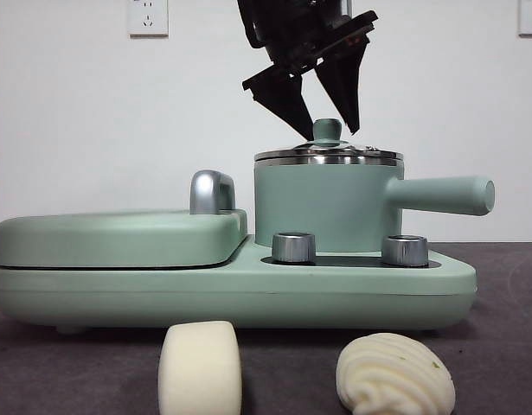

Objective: Put the buns in a small steamer

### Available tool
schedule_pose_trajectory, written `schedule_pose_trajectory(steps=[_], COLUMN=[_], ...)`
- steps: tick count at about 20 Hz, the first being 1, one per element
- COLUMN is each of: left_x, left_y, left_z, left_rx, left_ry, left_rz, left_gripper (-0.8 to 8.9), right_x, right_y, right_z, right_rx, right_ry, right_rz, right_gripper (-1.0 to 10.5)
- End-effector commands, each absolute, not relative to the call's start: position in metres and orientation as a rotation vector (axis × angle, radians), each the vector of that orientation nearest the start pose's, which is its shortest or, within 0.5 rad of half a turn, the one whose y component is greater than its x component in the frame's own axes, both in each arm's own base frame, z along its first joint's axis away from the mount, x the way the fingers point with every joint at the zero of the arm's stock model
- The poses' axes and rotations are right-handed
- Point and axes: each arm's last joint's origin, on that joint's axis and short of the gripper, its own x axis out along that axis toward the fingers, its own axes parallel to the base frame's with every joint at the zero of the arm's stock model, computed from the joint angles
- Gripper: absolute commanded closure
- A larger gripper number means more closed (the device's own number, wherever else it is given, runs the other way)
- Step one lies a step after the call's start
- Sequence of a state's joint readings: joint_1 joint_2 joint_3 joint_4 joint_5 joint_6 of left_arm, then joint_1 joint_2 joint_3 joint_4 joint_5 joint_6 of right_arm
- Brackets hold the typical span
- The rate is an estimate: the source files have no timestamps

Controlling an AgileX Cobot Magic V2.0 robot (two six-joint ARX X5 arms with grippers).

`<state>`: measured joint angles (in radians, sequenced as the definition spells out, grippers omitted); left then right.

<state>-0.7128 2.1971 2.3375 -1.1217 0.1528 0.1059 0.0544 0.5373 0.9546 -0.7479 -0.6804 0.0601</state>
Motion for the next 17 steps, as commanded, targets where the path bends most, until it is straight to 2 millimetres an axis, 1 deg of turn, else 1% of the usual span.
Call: schedule_pose_trajectory(steps=[1, 4, 6, 7, 11, 13, 17], left_x=[0.347, 0.346, 0.346, 0.346, 0.346, 0.344, 0.34], left_y=[-0.31, -0.31, -0.31, -0.31, -0.309, -0.308, -0.304], left_z=[0.333, 0.332, 0.332, 0.332, 0.336, 0.341, 0.36], left_rx=[0.395, 0.398, 0.398, 0.398, 0.396, 0.394, 0.374], left_ry=[0.912, 0.917, 0.919, 0.918, 0.912, 0.904, 0.877], left_rz=[-0.862, -0.862, -0.862, -0.862, -0.862, -0.863, -0.859], left_gripper=[6.05, 6.14, 6.87, 7.0, 7.0, 7.0, 7.0], right_x=[0.076, 0.076, 0.076, 0.076, 0.076, 0.076, 0.076], right_y=[0.023, 0.023, 0.023, 0.023, 0.023, 0.023, 0.023], right_z=[0.368, 0.368, 0.368, 0.368, 0.368, 0.368, 0.368], right_rx=[0.165, 0.166, 0.166, 0.166, 0.166, 0.166, 0.166], right_ry=[0.331, 0.332, 0.332, 0.332, 0.332, 0.332, 0.332], right_rz=[0.721, 0.72, 0.72, 0.72, 0.72, 0.72, 0.721], right_gripper=[5.1, 5.1, 5.1, 5.1, 5.1, 5.1, 5.1])
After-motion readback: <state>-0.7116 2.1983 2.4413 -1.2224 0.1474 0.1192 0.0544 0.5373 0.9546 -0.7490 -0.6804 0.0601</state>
